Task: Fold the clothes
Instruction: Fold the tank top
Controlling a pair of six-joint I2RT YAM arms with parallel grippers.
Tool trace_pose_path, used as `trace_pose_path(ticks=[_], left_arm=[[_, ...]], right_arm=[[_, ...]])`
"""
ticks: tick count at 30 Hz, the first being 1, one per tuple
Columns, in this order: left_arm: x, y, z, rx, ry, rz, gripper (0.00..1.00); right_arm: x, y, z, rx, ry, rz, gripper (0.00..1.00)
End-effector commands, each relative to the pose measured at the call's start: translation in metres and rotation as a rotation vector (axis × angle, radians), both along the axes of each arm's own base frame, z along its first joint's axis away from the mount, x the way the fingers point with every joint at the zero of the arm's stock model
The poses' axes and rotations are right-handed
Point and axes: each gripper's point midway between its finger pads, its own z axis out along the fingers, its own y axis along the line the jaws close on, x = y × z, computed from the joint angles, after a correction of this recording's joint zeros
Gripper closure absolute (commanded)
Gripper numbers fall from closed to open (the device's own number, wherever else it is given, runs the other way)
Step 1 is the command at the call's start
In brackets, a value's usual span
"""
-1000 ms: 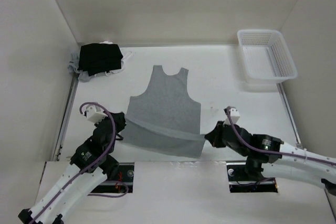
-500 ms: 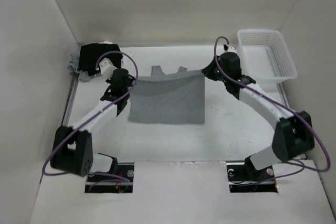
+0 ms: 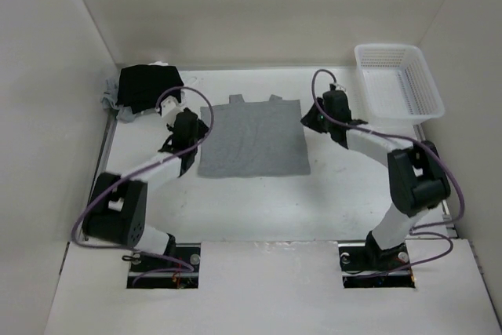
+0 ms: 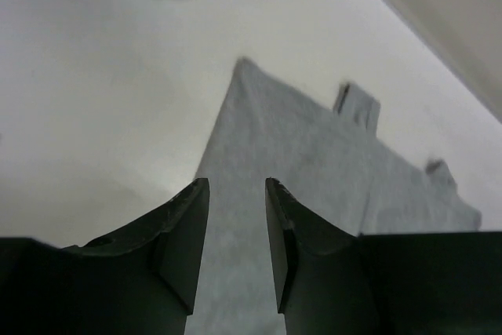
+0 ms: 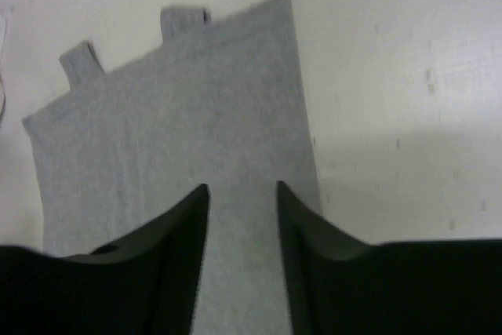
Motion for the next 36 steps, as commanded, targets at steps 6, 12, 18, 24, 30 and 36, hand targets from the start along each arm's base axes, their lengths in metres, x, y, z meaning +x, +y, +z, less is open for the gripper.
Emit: trace_pose_path(ticks=[6, 12, 18, 24, 30, 36], left_arm=[[-0.12, -0.016, -0.023, -0.15, 0.03, -0.146, 0.54], [-0.149, -0.035, -0.036, -0.273, 0.082, -0.236, 0.47], [-0.161, -0.017, -0.067, -0.273, 0.157, -0.146, 0.57], [-0.165, -0.004, -0.079, -0.282, 0.167, -0.082, 0.59], [-0.161, -0.006, -0.086, -0.29, 0.184, -0.093, 0.6], [-0.162, -0.009, -0.094, -0.302, 0.214, -0.104, 0.78]], right_arm=[[-0.12, 0.023, 0.0, 0.088, -0.104, 0.028, 0.95], [-0.17, 0.009, -0.017, 0.057, -0.101, 0.036, 0.6], [-0.169, -0.006, -0.028, 0.058, -0.08, 0.0, 0.54], [-0.161, -0.007, -0.04, 0.072, -0.044, -0.014, 0.49], [-0.164, -0.008, -0.047, 0.096, -0.011, -0.015, 0.51], [-0.176, -0.016, -0.056, 0.095, 0.02, -0.04, 0.52]])
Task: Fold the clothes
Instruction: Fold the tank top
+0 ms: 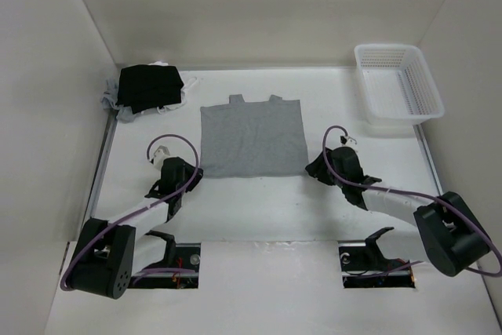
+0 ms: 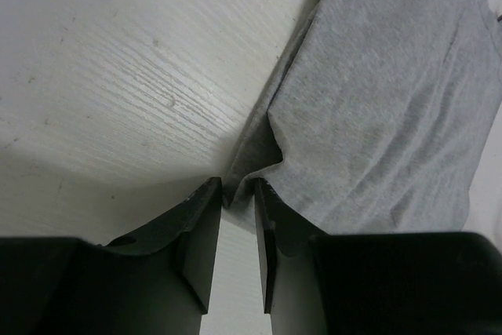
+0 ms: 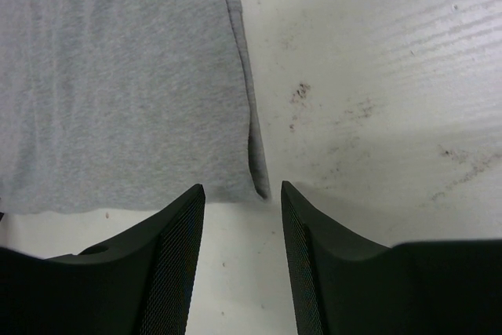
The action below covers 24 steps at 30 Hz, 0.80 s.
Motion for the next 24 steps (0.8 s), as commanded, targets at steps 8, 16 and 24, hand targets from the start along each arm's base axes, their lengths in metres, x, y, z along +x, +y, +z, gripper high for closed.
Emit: trace_pose_path(ticks=[8, 16, 24], left_arm=[[-0.006, 0.002, -0.001, -0.012, 0.019, -0.009, 0.9], [-0.005, 0.002, 0.007, -0.01, -0.016, -0.018, 0.93], [0.001, -0.005, 0.029, -0.035, -0.081, -0.045, 0.96]], right_arm=[[-0.001, 0.0, 0.0, 0.035, 0.012, -0.034, 0.51], [0.003, 0.011, -0.006, 0.039, 0.053, 0.0, 0.64], [0.013, 0.019, -0.003, 0.028, 0.038, 0.012, 0.97]])
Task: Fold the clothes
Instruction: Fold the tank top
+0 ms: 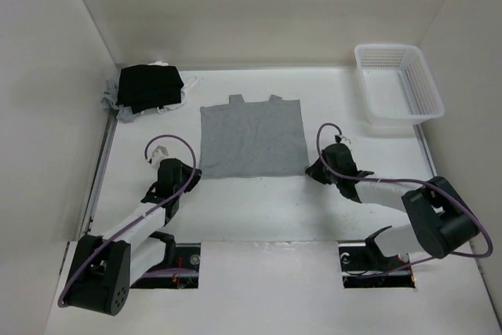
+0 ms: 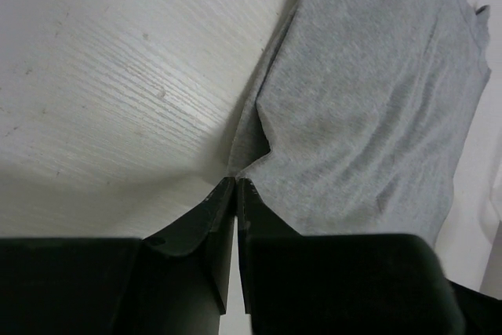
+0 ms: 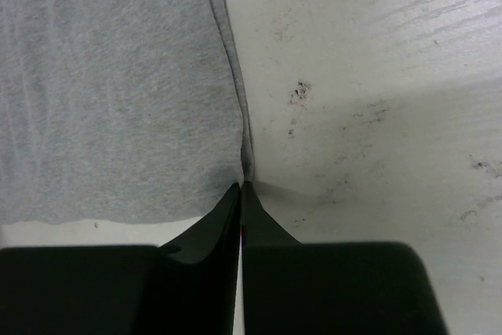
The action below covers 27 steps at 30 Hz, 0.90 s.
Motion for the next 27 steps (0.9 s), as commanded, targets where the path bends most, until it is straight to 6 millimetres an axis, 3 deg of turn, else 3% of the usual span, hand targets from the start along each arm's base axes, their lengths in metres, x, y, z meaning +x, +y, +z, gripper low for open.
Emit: trace_pose_path(ticks=[1, 4, 7, 13, 18, 22, 24, 27], left_arm=[[0.008, -0.008, 0.03, -0.024, -0.089, -0.044, 0.97], [0.011, -0.012, 0.081, -0.023, -0.198, -0.082, 0.97], [-0.001, -0.009, 0.142, 0.006, -0.311, -0.095, 0.97], [-0.052, 0.012, 0.257, 0.065, -0.54, -0.063, 0.97], [-0.092, 0.029, 0.331, 0.082, -0.697, -0.043, 0.97], [-0.097, 0.03, 0.342, 0.079, -0.72, -0.042, 0.97], [-0.091, 0.029, 0.331, 0.082, -0.694, -0.042, 0.97], [-0.065, 0.021, 0.295, 0.098, -0.606, -0.05, 0.97]], right_arm=[[0.009, 0.01, 0.026, 0.021, -0.084, 0.01, 0.98], [-0.009, 0.006, 0.061, -0.013, -0.175, 0.019, 0.99], [-0.038, -0.004, 0.105, -0.048, -0.258, 0.025, 0.99], [-0.095, -0.041, 0.21, -0.024, -0.442, 0.006, 0.99], [-0.128, -0.059, 0.303, 0.075, -0.579, 0.056, 0.99], [-0.139, -0.048, 0.332, 0.109, -0.622, 0.129, 0.98], [-0.139, -0.037, 0.333, 0.092, -0.631, 0.161, 0.96], [-0.125, -0.027, 0.324, 0.017, -0.644, 0.136, 0.96]])
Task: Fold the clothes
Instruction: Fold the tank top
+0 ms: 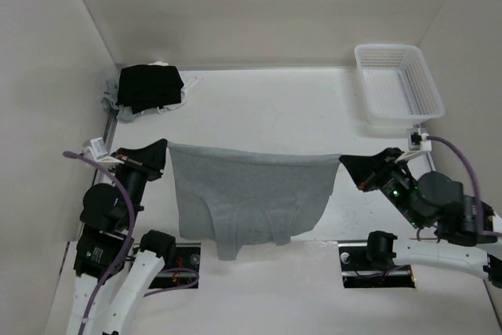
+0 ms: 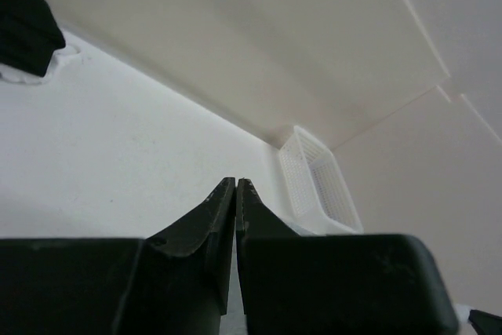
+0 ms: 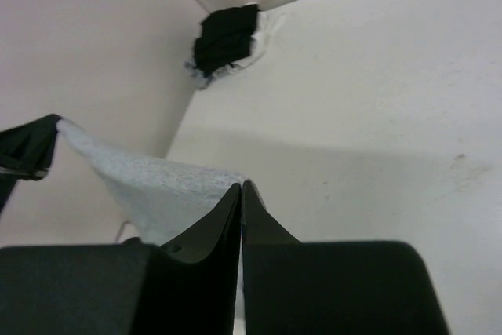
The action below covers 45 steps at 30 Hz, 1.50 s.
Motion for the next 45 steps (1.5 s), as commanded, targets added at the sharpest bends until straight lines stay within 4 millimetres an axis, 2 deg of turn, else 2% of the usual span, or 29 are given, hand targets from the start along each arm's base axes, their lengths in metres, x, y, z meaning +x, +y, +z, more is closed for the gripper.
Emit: trace_pose_path(ticks=[1, 3, 5, 8, 10, 13, 16, 17, 19, 22, 25, 31, 35, 40, 44, 45], left_arm=[[0.033, -0.003, -0.05, 0.06, 0.135, 0.033, 0.97], [0.057, -0.012, -0.083, 0.072, 0.206, 0.027, 0.97], [0.081, -0.018, -0.111, 0.081, 0.26, 0.034, 0.97], [0.117, -0.022, -0.153, 0.093, 0.35, 0.063, 0.97], [0.142, -0.021, -0.173, 0.088, 0.39, 0.085, 0.97], [0.183, -0.021, -0.184, 0.081, 0.406, 0.107, 0.97], [0.222, -0.022, -0.183, 0.063, 0.404, 0.115, 0.97], [0.231, -0.025, -0.178, 0.049, 0.395, 0.102, 0.97], [0.241, -0.031, -0.168, 0.031, 0.369, 0.088, 0.97], [0.234, -0.036, -0.157, 0.025, 0.34, 0.068, 0.96], [0.211, -0.035, -0.165, 0.024, 0.342, 0.049, 0.96], [0.141, -0.024, -0.205, 0.01, 0.379, 0.027, 0.96], [0.103, -0.018, -0.225, -0.004, 0.396, 0.005, 0.96], [0.067, -0.021, -0.257, -0.029, 0.472, -0.026, 0.96], [0.045, -0.022, -0.286, -0.06, 0.529, -0.029, 0.96], [0.043, -0.023, -0.285, -0.079, 0.525, -0.033, 0.95]], right_arm=[[0.027, 0.003, -0.024, -0.154, -0.02, -0.109, 0.96], [0.048, 0.017, -0.043, -0.173, 0.004, -0.099, 0.96], [0.083, 0.025, -0.071, -0.176, 0.051, -0.092, 0.97], [0.148, 0.017, -0.118, -0.114, 0.168, -0.104, 0.98], [0.177, 0.02, -0.132, -0.087, 0.2, -0.115, 0.97], [0.227, 0.029, -0.153, -0.117, 0.25, -0.135, 0.97], [0.271, 0.023, -0.155, -0.121, 0.262, -0.17, 0.98], [0.281, 0.022, -0.154, -0.116, 0.261, -0.175, 0.98], [0.289, 0.022, -0.151, -0.114, 0.26, -0.18, 0.98], [0.281, 0.021, -0.157, -0.124, 0.267, -0.175, 0.98], [0.257, 0.012, -0.18, -0.115, 0.31, -0.192, 0.98], [0.194, -0.006, -0.224, -0.071, 0.369, -0.219, 0.99], [0.149, -0.003, -0.248, -0.06, 0.397, -0.194, 0.99], [0.096, -0.003, -0.278, -0.007, 0.496, -0.191, 0.99], [0.073, 0.004, -0.294, 0.043, 0.592, -0.191, 1.0], [0.071, 0.003, -0.298, 0.039, 0.606, -0.205, 1.0]])
